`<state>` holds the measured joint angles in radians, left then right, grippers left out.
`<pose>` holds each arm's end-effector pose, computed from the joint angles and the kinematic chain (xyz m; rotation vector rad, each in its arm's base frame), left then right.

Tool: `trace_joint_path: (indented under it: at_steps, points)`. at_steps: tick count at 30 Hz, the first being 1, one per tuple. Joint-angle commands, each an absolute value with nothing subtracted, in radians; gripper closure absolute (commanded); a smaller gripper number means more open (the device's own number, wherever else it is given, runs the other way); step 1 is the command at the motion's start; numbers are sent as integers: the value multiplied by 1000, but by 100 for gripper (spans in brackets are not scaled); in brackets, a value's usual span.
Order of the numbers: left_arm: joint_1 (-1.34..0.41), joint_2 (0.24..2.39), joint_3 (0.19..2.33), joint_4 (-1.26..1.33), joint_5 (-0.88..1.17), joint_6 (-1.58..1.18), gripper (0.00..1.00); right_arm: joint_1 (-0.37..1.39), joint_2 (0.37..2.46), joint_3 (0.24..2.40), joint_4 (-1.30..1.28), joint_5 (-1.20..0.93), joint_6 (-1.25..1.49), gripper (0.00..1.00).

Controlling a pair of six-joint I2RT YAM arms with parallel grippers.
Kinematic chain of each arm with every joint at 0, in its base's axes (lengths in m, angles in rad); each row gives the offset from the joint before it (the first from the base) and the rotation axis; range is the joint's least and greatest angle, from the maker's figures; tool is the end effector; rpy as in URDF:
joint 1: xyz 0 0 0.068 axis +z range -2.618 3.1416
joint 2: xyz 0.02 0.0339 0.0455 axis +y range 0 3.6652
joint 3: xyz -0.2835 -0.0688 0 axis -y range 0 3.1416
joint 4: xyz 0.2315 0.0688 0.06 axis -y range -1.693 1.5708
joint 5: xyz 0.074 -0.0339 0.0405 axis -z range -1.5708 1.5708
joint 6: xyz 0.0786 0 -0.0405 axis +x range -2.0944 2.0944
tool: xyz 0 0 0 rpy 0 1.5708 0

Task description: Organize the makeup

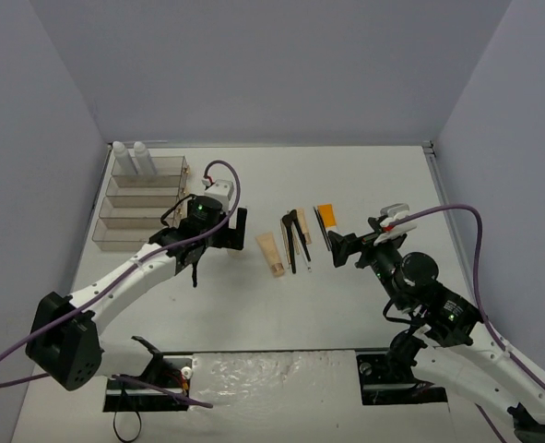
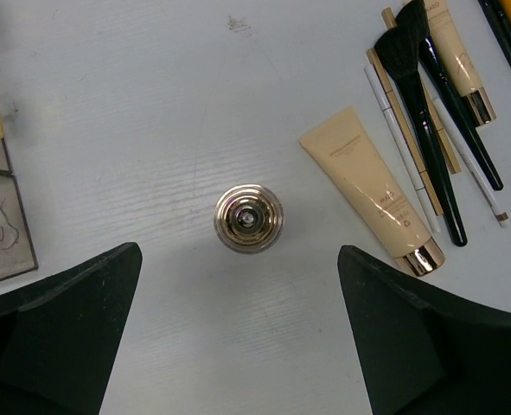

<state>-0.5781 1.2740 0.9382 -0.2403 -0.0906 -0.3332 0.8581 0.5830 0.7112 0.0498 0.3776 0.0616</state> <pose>0.2578 -0.1597 0.2820 0.2126 2.1654 -0.4311 0.1200 0.0945 0.3847 -0.2459 1.4025 0.4991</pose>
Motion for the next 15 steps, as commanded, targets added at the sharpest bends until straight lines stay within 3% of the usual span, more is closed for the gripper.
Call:
trace_joint_path:
  at_steps: [1, 15]
  points:
    - [-606, 1321, 965, -95, -155, -358, 4, 858, 584, 695, 69, 416, 83, 0]
    - [-611, 1401, 891, 26, -224, -430, 18, 858, 568, 678, 69, 414, 86, 0]
